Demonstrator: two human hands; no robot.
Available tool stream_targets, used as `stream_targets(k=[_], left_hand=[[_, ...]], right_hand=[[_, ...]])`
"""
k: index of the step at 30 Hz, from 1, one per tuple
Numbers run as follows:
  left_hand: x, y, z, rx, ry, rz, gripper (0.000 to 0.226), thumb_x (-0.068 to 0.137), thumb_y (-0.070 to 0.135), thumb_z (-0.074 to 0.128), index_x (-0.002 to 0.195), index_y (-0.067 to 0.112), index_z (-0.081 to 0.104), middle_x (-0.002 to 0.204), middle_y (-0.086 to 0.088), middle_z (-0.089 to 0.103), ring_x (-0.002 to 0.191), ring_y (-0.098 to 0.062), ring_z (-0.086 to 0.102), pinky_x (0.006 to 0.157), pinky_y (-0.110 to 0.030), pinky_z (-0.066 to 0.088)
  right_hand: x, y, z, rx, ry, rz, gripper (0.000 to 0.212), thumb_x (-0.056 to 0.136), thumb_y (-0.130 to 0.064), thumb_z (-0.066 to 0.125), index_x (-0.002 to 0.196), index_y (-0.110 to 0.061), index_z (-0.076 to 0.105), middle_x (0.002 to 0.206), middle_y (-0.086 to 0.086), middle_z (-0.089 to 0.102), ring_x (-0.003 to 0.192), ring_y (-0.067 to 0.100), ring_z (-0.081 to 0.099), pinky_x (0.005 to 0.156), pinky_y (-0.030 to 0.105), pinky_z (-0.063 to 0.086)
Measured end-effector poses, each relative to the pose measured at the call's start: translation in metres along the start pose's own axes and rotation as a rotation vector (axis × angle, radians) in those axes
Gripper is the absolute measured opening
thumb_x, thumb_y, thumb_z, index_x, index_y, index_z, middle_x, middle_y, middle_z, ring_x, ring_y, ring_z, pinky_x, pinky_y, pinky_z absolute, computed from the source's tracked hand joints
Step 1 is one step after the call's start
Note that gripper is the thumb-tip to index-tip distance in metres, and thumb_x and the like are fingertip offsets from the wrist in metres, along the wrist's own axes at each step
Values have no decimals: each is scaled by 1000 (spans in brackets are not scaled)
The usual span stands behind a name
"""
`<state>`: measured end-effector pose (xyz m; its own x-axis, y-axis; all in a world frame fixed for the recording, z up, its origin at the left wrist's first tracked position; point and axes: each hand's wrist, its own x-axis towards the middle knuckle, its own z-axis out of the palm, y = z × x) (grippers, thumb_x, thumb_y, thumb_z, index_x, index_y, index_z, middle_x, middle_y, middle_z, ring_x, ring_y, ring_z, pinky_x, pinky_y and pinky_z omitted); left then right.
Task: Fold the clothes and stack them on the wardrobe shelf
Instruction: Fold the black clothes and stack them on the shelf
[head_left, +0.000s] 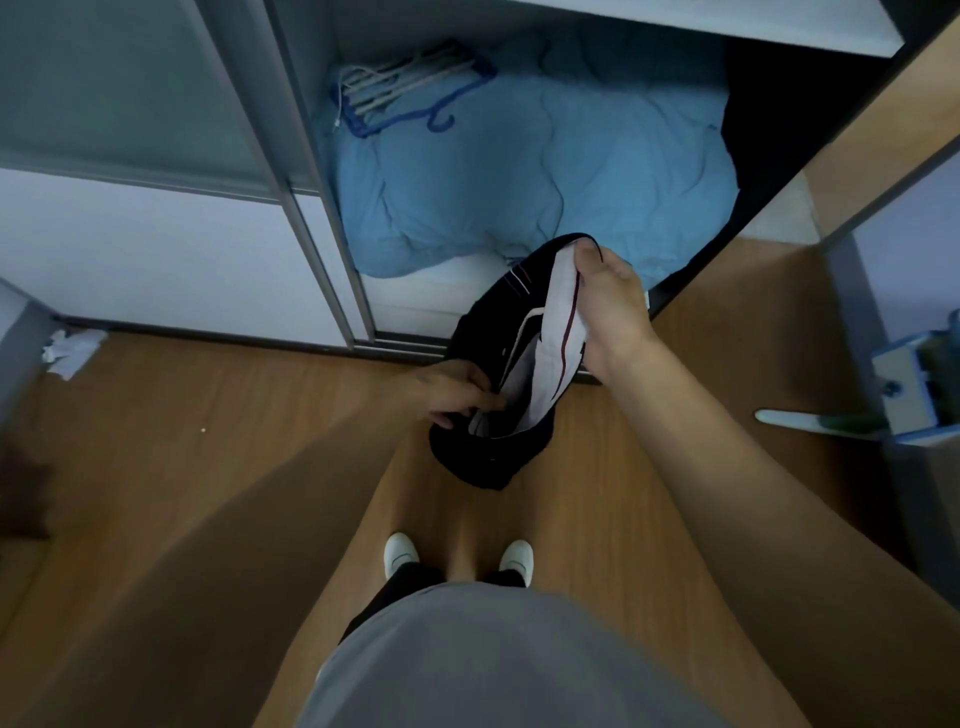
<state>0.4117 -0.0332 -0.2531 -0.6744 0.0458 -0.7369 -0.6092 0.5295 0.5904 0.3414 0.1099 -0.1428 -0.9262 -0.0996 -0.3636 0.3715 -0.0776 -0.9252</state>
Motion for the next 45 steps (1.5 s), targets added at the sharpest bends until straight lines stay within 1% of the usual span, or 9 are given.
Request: stream_targets(k=[6,11,16,21,23,25,29,34,45], left_hand=[[7,-12,20,-86,208,44,20,100,24,56,101,6,65,76,-5,62,66,-18,59,48,-13,44],[14,-3,9,-368,333,121,20,99,1,51,105,-6,69,110,-27,66,100,-33,61,78,-25,45],[9,20,-12,-416,384,-30,32,97,9,44,118,-6,63,118,-25,64,94,-25,60,65,-25,44],[-10,32,-22,-609,358,-60,29,93,15,45,73,6,64,62,-6,65,53,-24,54,40,-17,35],[-18,30,-23,-674,170,-4,35,91,38,58,71,13,73,68,-2,73,55,-20,66,46,-16,46],[-17,28,-26,-313,124,15,30,83,53,70,86,24,77,80,0,74,69,-15,70,58,-21,52],[-5,23,-33,69,224,-18,23,87,31,72,103,15,75,96,-10,74,75,-17,66,64,-25,51],[-11,14,-38,-290,415,102,20,87,21,73,106,14,76,109,-4,74,97,-16,67,92,-26,52],[-25,31,-17,-325,382,410,18,98,8,60,103,-4,73,102,-17,72,86,-18,60,80,-28,46]], right_hand=[[0,0,-5,110,6,80,24,102,-23,55,112,-5,67,121,18,68,113,28,65,104,46,49],[6,11,-20,98,137,159,28,97,-26,64,111,-2,68,116,16,71,110,29,68,99,42,54],[16,30,-46,-74,227,263,15,98,-20,62,98,-6,68,101,12,72,101,29,69,90,42,57],[23,38,-50,-132,243,267,12,98,-15,61,99,-5,68,108,17,71,107,34,67,99,50,53],[24,39,-49,-127,237,261,10,97,-15,62,95,-6,67,100,14,71,101,33,68,96,48,54],[25,41,-46,-155,207,245,14,97,-17,63,98,-4,67,100,16,70,95,30,66,94,48,53],[21,44,-42,-241,143,180,22,98,-21,61,93,0,66,89,16,65,78,27,58,72,39,52],[13,49,-47,-343,-23,158,32,102,-17,54,73,-8,65,63,1,69,55,11,64,49,20,51],[15,48,-36,-512,-151,140,23,96,-11,55,80,-5,70,76,8,72,69,17,69,65,29,57]])
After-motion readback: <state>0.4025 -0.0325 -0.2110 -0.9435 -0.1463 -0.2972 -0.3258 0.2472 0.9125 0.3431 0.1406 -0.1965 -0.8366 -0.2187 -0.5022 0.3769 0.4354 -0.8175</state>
